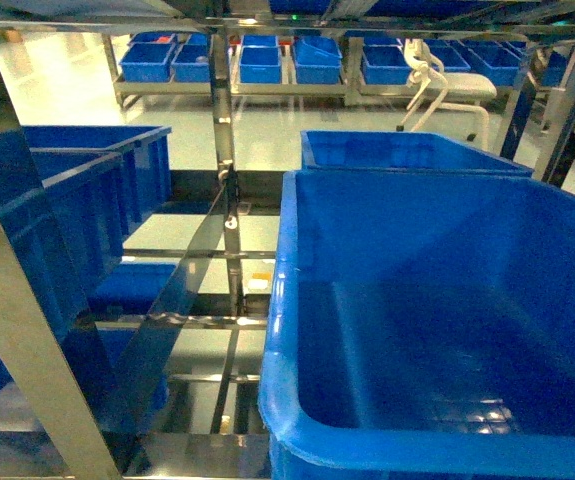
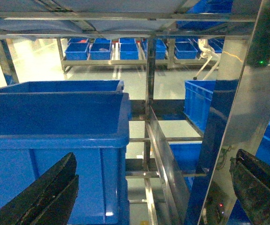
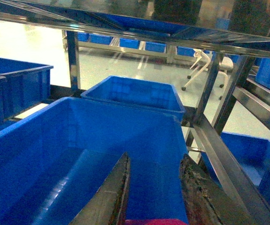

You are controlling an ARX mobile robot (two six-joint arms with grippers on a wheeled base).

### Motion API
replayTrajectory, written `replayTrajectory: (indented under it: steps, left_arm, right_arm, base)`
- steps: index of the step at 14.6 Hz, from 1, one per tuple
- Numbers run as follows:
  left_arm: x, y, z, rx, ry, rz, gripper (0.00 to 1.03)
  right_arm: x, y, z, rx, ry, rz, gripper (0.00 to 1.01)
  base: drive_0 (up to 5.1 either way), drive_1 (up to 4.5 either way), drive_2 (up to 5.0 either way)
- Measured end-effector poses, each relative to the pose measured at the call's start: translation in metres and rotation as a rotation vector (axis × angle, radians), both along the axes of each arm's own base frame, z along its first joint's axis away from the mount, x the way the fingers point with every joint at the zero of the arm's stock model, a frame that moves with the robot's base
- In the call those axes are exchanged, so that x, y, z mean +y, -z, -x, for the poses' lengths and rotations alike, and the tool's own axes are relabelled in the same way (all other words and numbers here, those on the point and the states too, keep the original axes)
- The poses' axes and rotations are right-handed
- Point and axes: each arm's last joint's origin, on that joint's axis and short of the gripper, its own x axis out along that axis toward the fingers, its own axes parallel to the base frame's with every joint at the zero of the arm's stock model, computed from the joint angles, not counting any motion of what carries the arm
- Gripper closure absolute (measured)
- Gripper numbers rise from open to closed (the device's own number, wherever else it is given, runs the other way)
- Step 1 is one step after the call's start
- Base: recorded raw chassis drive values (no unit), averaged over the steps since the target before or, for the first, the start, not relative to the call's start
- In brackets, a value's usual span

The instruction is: Pick red block from blue box to shelf

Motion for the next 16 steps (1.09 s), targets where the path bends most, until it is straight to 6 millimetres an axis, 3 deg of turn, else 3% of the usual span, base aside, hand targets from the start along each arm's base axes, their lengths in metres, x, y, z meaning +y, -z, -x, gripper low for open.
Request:
replayTrajectory:
  steps: [16]
  left_arm:
    - [0.0,0.0003,0.0,0.003,0.0,0.0,0.05]
  right_arm:
    - [-0.0001,-0.0005,0.0003,-0.005,0.001,0.0,0.75]
  base:
    - [0.0,0.0,0.0]
